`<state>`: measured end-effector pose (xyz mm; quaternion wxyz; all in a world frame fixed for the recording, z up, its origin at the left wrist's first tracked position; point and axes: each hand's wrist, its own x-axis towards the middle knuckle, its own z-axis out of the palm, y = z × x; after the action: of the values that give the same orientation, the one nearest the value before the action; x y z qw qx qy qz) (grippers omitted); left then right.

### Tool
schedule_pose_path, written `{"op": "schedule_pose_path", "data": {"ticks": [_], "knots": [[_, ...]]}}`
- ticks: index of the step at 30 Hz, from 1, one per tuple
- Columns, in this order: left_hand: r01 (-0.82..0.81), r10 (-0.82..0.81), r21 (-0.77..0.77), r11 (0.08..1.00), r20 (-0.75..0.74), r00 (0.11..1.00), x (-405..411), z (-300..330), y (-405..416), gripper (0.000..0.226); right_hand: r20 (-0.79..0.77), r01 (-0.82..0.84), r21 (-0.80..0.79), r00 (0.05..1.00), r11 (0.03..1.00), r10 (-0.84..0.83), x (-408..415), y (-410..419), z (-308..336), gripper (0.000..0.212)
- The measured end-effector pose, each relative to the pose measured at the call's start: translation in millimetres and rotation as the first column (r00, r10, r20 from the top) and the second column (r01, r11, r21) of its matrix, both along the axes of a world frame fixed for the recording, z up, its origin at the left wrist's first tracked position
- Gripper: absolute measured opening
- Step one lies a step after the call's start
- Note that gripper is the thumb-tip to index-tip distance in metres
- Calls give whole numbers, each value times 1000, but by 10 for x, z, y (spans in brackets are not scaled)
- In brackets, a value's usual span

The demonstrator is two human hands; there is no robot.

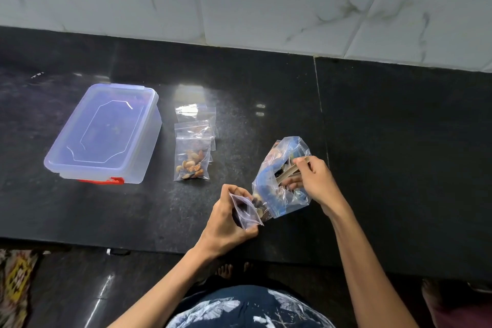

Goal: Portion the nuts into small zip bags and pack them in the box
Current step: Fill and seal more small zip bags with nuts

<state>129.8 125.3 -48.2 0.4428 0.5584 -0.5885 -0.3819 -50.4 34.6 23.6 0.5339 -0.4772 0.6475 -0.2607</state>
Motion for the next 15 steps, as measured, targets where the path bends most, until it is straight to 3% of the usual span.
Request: {"op": "schedule_pose_path", "data": {"ticks": [7, 15], "knots": [[-15, 15, -25, 1000, -13, 1000, -27, 35, 15, 53, 1, 110, -36, 994, 993, -110, -96, 12, 90, 16], [-61, 53, -48, 997, -152, 987, -129, 151, 48, 57, 4, 205, -48, 979, 978, -205, -292, 19, 142, 19]]}}
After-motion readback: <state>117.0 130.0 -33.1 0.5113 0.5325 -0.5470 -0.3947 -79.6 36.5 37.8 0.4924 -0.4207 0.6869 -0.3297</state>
